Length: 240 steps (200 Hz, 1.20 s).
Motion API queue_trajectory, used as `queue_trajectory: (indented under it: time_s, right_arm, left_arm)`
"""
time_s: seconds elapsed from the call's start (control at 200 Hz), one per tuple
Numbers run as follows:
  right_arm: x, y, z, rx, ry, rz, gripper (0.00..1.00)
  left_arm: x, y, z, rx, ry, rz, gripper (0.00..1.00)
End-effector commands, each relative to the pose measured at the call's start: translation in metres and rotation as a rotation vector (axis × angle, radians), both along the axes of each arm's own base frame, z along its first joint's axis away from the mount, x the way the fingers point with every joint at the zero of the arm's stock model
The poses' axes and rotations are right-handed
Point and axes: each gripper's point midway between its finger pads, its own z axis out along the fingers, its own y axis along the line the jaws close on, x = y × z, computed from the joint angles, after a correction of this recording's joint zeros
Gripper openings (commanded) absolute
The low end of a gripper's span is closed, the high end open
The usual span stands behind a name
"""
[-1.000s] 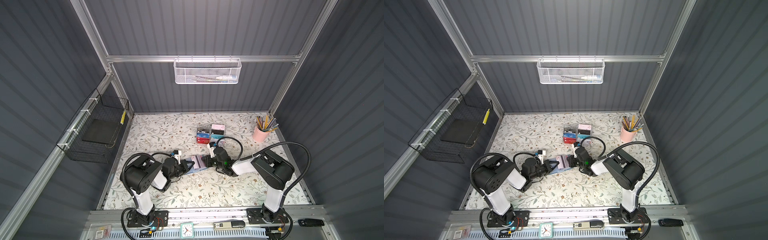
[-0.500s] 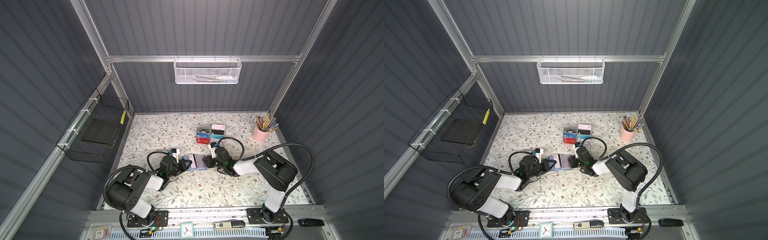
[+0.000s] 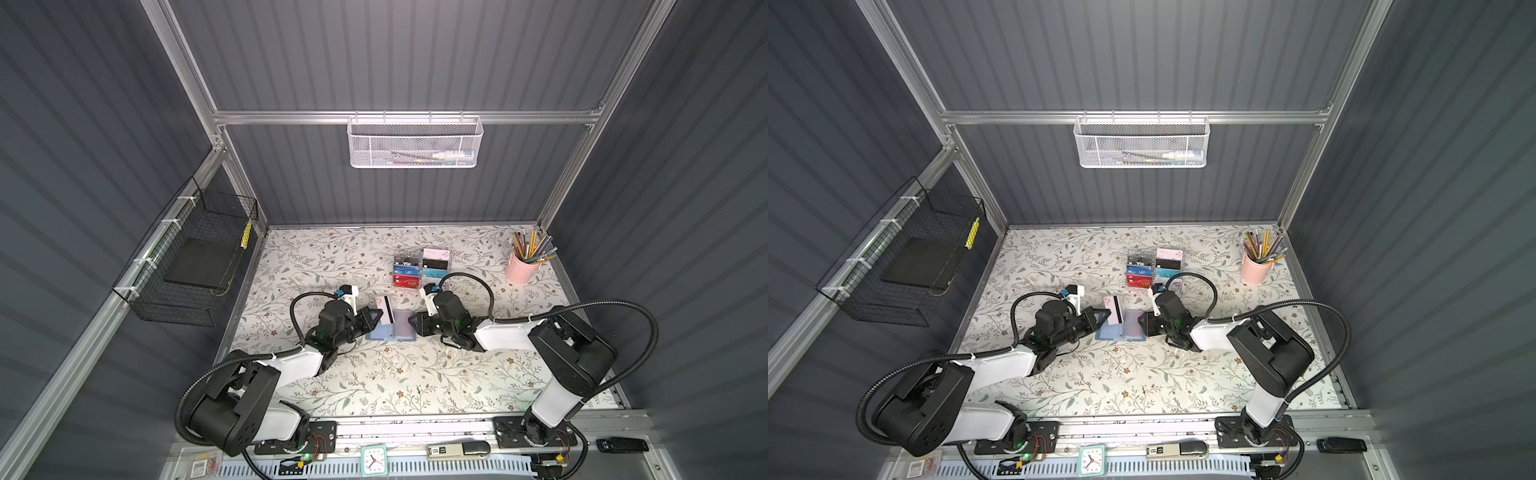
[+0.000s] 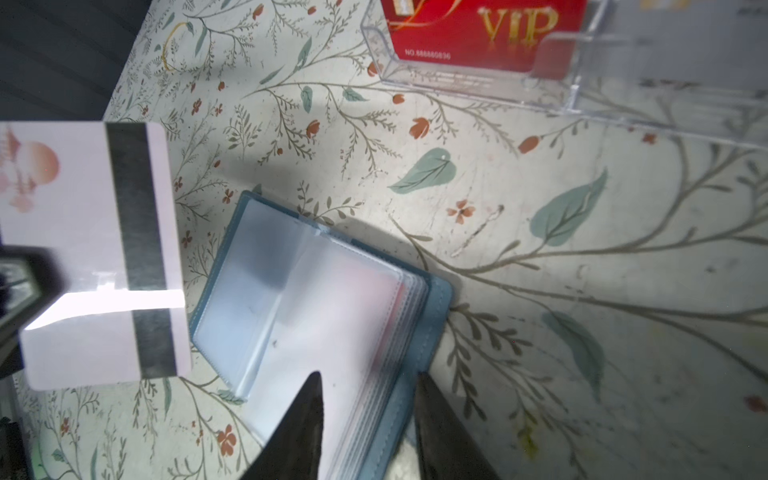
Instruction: Take the credit cards out of the card holder
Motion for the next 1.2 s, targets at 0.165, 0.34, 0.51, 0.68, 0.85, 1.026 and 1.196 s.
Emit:
queue_trajectory:
  time_s: [0.165, 0.34, 0.51, 0.68, 0.85, 1.026, 1.196]
  right_arm:
    - [0.014, -0.007, 0.058, 0.132, -0.053, -0.052, 0.48]
    - [0.024, -0.01, 0.088, 0.32, -0.032, -0.082, 0.51]
    - [0.027, -0.007, 0.109, 0.464, -0.006, -0.07, 0.52]
    - [0.027, -0.006, 0.116, 0.5, -0.007, -0.06, 0.53]
    - [0.025, -0.003, 0.116, 0.544, 0.006, -0.042, 0.53]
    - [0.023, -0.003, 0.117, 0.591, 0.003, -0.037, 0.44]
    - [0.022, -0.008, 0.123, 0.618, -0.021, -0.033, 0.34]
  left_arm:
    - [0.031, -0.014, 0.049, -0.121, -0.088, 0.036, 0.0]
    - [0.043, -0.033, 0.075, -0.223, -0.138, 0.022, 0.0]
    - [0.046, -0.058, 0.088, -0.303, -0.17, -0.018, 0.0]
    - [0.046, -0.071, 0.092, -0.312, -0.182, -0.036, 0.0]
    - [0.045, -0.075, 0.095, -0.321, -0.193, -0.041, 0.0]
    - [0.045, -0.079, 0.093, -0.331, -0.193, -0.047, 0.0]
    - [0.045, -0.081, 0.09, -0.326, -0.189, -0.051, 0.0]
